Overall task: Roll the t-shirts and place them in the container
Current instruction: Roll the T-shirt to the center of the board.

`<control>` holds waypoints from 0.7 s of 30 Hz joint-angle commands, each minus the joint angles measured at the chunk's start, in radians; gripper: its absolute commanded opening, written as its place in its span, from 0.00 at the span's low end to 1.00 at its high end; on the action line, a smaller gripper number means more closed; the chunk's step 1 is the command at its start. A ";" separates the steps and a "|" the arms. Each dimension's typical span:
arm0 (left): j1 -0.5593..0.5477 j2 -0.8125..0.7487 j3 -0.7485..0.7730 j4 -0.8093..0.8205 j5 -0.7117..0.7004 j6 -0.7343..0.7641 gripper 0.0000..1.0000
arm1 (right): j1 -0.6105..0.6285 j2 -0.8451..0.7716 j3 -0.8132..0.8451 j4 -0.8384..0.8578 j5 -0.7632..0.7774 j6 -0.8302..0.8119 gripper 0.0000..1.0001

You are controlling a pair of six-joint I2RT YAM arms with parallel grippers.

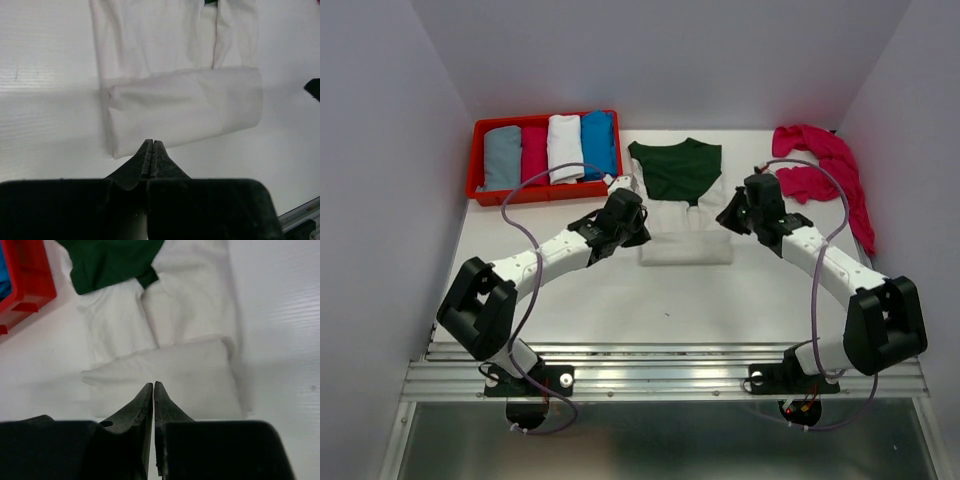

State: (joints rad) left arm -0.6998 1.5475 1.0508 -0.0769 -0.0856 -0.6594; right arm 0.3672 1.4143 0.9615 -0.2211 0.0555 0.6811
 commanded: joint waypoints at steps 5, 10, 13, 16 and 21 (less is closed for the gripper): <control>-0.035 -0.113 -0.213 0.163 -0.095 -0.054 0.22 | -0.187 -0.123 -0.187 -0.030 -0.106 0.005 0.36; -0.023 -0.109 -0.222 0.132 -0.059 -0.090 0.32 | -0.209 -0.141 -0.257 -0.023 -0.161 -0.017 0.48; -0.021 -0.118 -0.282 0.224 -0.010 -0.146 0.35 | -0.209 -0.098 -0.267 0.002 -0.194 -0.025 0.47; -0.015 -0.090 -0.291 0.233 0.003 -0.172 0.36 | -0.209 -0.062 -0.282 0.041 -0.224 -0.020 0.47; -0.001 -0.038 -0.299 0.278 0.035 -0.169 0.54 | -0.209 -0.008 -0.285 0.097 -0.282 -0.009 0.48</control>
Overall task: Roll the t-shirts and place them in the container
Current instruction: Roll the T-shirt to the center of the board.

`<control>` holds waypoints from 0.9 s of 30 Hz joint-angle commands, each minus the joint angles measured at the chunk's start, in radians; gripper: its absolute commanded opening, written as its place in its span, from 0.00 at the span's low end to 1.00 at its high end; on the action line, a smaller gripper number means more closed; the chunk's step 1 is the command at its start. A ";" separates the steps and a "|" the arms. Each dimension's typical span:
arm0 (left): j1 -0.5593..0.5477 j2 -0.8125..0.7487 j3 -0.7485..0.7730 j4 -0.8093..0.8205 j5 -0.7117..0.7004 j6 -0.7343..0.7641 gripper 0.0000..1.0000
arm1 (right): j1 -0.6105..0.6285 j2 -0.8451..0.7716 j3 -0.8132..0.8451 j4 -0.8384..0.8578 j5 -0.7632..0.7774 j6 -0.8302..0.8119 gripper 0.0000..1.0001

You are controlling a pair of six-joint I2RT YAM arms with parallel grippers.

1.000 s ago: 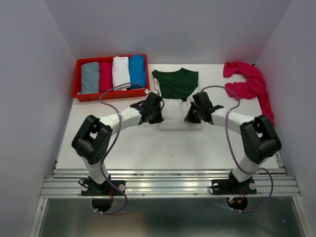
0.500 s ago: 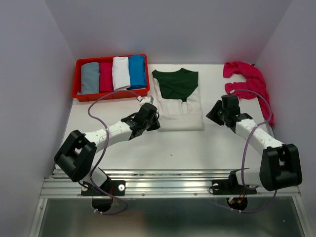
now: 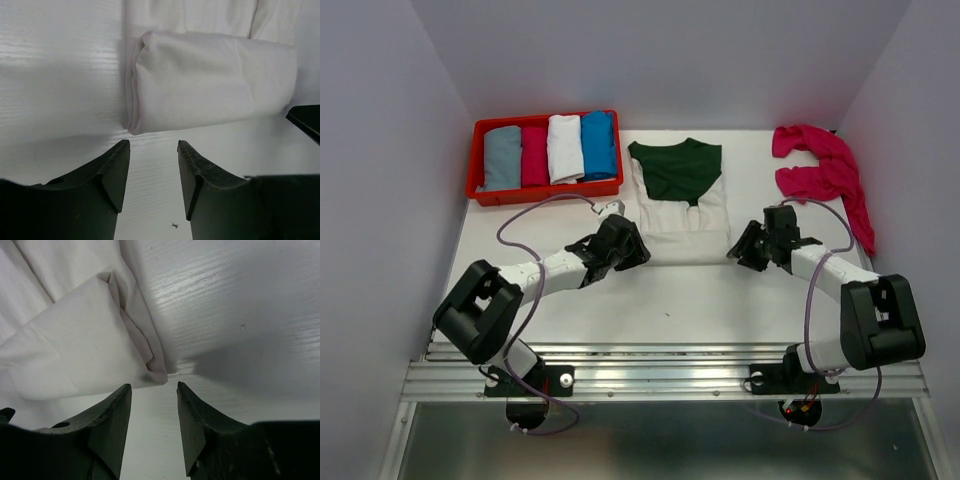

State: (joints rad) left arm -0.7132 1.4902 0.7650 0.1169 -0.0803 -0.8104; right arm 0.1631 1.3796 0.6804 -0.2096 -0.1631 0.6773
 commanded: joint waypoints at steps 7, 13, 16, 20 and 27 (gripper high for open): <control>0.037 0.088 -0.006 0.124 0.074 -0.015 0.57 | -0.005 0.088 -0.013 0.137 -0.055 0.002 0.47; 0.040 0.159 0.002 0.156 0.120 -0.021 0.47 | -0.005 0.147 -0.028 0.179 -0.067 0.008 0.35; 0.040 0.185 0.016 0.156 0.129 -0.021 0.36 | -0.005 0.156 -0.035 0.187 -0.069 0.007 0.24; 0.040 0.199 0.033 0.152 0.143 -0.009 0.00 | -0.005 0.130 -0.047 0.182 -0.072 0.001 0.03; 0.040 0.136 -0.012 0.107 0.163 -0.001 0.00 | -0.005 0.008 -0.152 0.133 -0.102 0.004 0.01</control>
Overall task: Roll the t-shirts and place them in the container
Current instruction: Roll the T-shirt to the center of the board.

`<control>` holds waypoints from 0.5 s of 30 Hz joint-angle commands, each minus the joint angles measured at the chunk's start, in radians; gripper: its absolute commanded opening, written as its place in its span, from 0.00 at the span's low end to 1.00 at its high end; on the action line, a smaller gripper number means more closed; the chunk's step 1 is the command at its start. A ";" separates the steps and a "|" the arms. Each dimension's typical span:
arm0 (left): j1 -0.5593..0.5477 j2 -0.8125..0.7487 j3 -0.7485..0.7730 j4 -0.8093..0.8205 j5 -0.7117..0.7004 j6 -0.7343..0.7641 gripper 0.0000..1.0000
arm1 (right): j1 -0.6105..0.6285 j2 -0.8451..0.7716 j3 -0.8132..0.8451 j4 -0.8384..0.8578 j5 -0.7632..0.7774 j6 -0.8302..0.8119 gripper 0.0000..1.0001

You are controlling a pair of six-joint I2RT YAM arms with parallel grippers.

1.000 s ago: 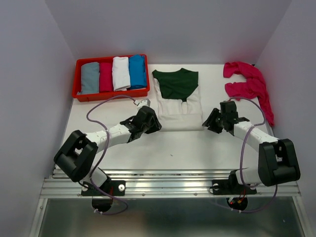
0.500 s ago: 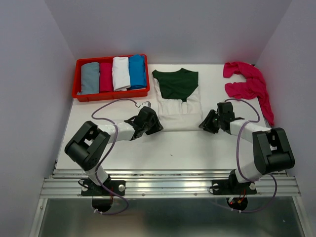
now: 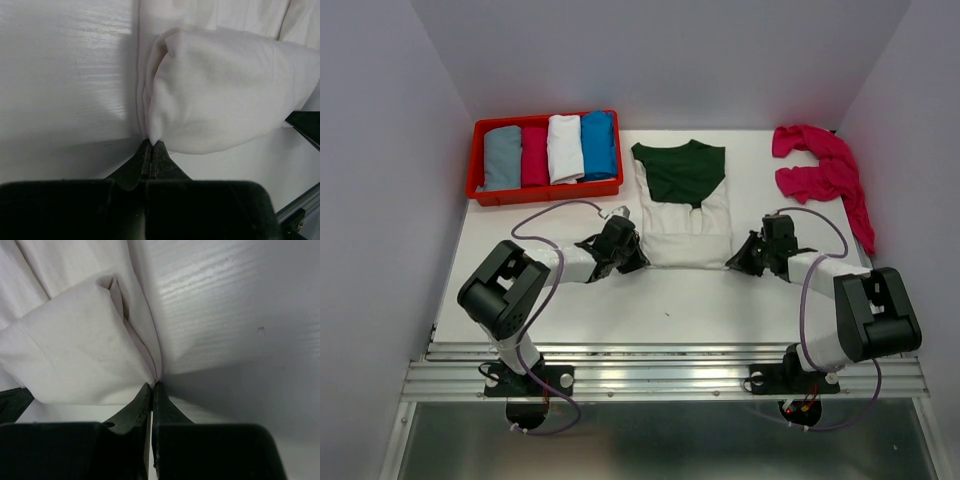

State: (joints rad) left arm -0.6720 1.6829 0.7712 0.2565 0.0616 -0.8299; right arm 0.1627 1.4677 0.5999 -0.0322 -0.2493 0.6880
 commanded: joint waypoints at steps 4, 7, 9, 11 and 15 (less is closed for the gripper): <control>-0.020 -0.126 -0.081 -0.054 0.049 0.020 0.00 | 0.017 -0.197 -0.155 -0.102 -0.036 0.011 0.01; -0.057 -0.193 -0.130 -0.114 0.044 0.009 0.00 | 0.067 -0.318 -0.201 -0.178 -0.030 0.033 0.01; -0.101 -0.231 -0.157 -0.160 0.024 -0.008 0.00 | 0.081 -0.389 -0.250 -0.219 -0.027 0.060 0.01; -0.147 -0.270 -0.203 -0.181 0.036 -0.052 0.00 | 0.081 -0.490 -0.288 -0.279 -0.036 0.094 0.01; -0.228 -0.328 -0.269 -0.184 0.047 -0.139 0.00 | 0.090 -0.635 -0.305 -0.383 -0.035 0.136 0.01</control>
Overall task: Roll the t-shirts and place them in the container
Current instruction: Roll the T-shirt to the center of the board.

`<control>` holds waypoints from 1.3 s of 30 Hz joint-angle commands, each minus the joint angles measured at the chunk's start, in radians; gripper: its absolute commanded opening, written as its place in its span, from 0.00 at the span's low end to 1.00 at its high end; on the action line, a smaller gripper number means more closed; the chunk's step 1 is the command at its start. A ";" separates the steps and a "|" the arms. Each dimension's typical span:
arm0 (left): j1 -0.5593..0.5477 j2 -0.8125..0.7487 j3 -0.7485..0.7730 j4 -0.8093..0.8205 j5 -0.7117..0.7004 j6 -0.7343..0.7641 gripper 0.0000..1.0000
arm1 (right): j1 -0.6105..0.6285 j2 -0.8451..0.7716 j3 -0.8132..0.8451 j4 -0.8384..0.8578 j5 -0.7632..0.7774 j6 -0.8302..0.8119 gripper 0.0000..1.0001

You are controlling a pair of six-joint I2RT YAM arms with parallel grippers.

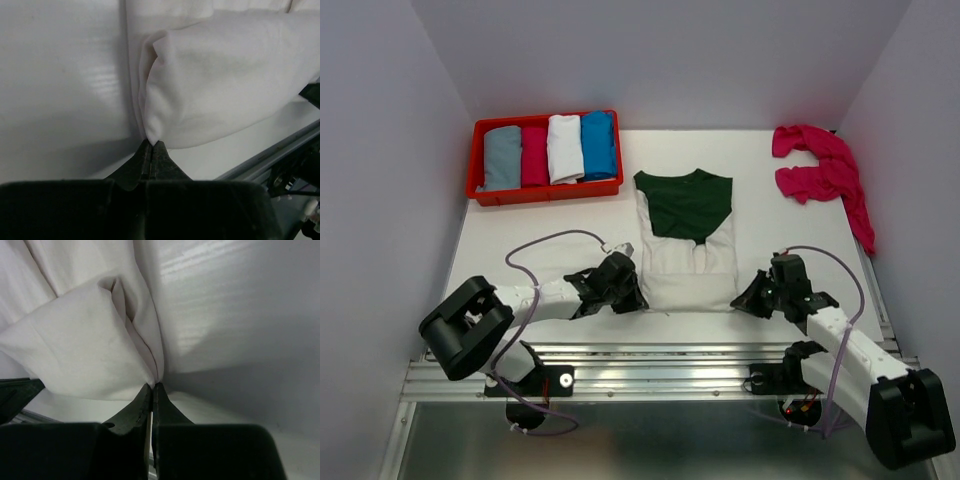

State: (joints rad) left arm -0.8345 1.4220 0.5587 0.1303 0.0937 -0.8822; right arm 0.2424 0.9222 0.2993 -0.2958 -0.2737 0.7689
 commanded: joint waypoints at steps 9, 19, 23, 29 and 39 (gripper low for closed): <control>-0.127 -0.113 -0.085 -0.072 0.011 -0.147 0.00 | 0.011 -0.189 -0.014 -0.252 0.002 0.069 0.48; -0.132 -0.130 -0.092 -0.087 0.001 -0.156 0.00 | 0.011 -0.187 -0.049 -0.195 0.016 0.081 0.36; -0.132 -0.136 -0.085 -0.103 0.004 -0.158 0.00 | 0.011 -0.172 -0.023 -0.143 0.034 0.109 0.10; -0.130 -0.179 -0.048 -0.169 0.006 -0.159 0.00 | 0.011 -0.140 0.084 -0.190 0.071 0.055 0.01; -0.040 -0.248 0.010 -0.219 0.055 -0.132 0.00 | 0.011 -0.085 0.193 -0.200 0.110 0.021 0.01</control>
State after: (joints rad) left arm -0.9157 1.2098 0.5285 -0.0456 0.1211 -1.0443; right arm 0.2466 0.8249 0.4194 -0.5121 -0.2123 0.8169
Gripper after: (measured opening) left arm 0.036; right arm 0.024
